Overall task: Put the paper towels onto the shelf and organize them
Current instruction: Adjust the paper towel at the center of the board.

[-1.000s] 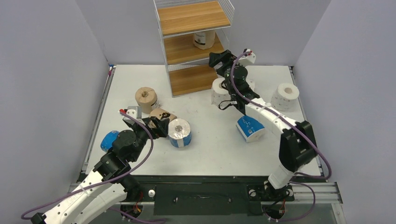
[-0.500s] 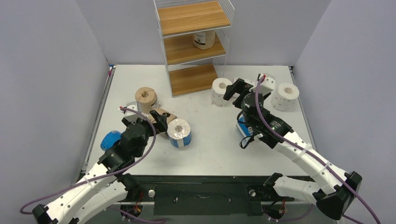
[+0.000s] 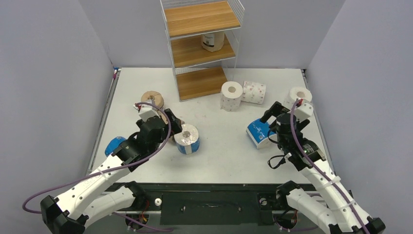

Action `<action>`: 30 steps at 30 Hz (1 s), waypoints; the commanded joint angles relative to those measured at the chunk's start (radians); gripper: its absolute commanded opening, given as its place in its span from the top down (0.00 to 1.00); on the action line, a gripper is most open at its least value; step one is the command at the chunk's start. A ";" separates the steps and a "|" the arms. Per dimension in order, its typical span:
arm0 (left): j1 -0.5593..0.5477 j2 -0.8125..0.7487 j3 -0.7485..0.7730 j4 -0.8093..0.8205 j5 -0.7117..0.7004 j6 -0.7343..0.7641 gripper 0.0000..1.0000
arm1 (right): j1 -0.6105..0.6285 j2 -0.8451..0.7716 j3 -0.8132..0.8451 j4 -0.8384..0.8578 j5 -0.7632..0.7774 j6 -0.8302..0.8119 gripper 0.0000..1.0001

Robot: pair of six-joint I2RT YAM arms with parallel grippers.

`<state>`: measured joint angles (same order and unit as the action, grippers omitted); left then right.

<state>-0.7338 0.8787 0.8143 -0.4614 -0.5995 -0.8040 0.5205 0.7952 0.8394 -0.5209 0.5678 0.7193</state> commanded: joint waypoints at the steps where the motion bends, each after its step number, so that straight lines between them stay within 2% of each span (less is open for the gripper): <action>1: 0.007 -0.037 -0.080 0.167 0.175 0.039 0.04 | -0.155 -0.072 -0.065 -0.063 -0.183 0.029 0.01; 6: 0.007 -0.054 -0.138 0.292 0.265 0.064 0.04 | -0.290 -0.167 -0.160 -0.085 -0.285 0.087 0.01; 11: 0.008 -0.019 -0.131 0.302 0.310 0.082 0.04 | -0.363 -0.145 -0.241 -0.037 -0.391 0.136 0.01; 14: 0.007 -0.011 -0.109 0.255 0.279 0.077 0.04 | -0.384 -0.138 -0.273 0.029 -0.443 0.151 0.04; 17: 0.011 -0.021 -0.084 0.141 0.192 0.058 0.04 | -0.364 -0.153 -0.252 0.080 -0.466 0.144 0.06; 20: 0.022 -0.031 -0.071 0.079 0.165 0.049 0.04 | -0.322 -0.123 -0.215 0.080 -0.447 0.118 0.07; 22: 0.033 -0.038 -0.078 0.069 0.181 0.045 0.04 | -0.288 -0.111 -0.200 0.084 -0.428 0.113 0.07; 26: 0.069 -0.018 -0.098 0.134 0.304 0.059 0.04 | -0.193 -0.078 -0.180 0.109 -0.416 0.098 0.09; 28: 0.075 0.055 -0.062 0.145 0.369 0.080 0.01 | -0.152 -0.048 -0.166 0.111 -0.401 0.093 0.10; 29: 0.077 0.101 -0.045 0.113 0.376 0.083 0.03 | -0.132 -0.037 -0.164 0.110 -0.394 0.092 0.10; 30: 0.076 0.128 -0.006 0.095 0.376 0.086 0.09 | -0.124 -0.033 -0.158 0.109 -0.393 0.088 0.10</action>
<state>-0.6651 0.9001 0.6998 -0.3557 -0.3080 -0.7460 0.3492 0.7334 0.6315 -0.4522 0.1436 0.8295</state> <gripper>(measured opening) 0.981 0.904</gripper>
